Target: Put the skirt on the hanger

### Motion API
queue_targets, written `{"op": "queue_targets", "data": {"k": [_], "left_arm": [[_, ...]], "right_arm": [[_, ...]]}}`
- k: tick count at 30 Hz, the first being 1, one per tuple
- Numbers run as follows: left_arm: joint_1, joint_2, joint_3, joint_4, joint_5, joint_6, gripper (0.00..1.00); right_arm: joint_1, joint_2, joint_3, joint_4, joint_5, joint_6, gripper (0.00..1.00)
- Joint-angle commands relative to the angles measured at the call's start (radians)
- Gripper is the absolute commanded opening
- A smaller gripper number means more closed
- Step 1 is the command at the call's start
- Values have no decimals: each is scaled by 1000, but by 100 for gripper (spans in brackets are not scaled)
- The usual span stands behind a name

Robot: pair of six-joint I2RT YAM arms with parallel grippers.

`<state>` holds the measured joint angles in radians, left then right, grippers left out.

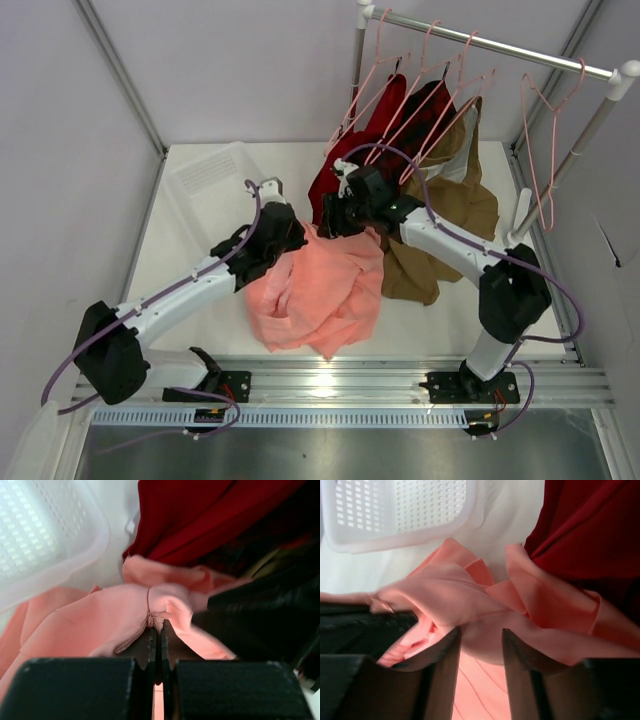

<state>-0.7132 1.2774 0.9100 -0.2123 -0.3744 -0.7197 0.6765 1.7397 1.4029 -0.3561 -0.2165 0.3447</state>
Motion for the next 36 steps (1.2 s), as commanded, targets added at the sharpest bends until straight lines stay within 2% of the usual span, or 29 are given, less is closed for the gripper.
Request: {"op": "queue_targets", "data": {"k": [1,3,4,6,9,13,17,21,27,36], "left_arm": [[14,-50,122,-2,-80,-50,0],[20,-64,156,-16,-80,-76,0],[23,-67,164,-30,-81,-90,0],[29,-66,214,-54,-107,-133,0],[31,-38,277,-101,-139,-161,0],[31,-3,371,-144,-164,-196,0],[31,-4,398,-166,-211,-230,0],[34,-21,394,-179,-239,-236,0],[54,-55,345,-185,-235,-268,0],[98,-87,314,-217,-204,-296,0]], "right_arm": [[3,-147,-48,-8,34,7,56],[17,-256,-153,38,46,20,61],[27,-291,-191,58,52,22,68],[72,-374,-281,117,68,20,71],[145,-405,-318,154,89,23,75],[306,-358,-295,181,213,60,76],[376,-289,-234,171,308,152,77],[414,-210,-145,103,374,195,77],[455,-152,-127,186,396,232,77],[538,-45,-73,141,433,209,76]]}}
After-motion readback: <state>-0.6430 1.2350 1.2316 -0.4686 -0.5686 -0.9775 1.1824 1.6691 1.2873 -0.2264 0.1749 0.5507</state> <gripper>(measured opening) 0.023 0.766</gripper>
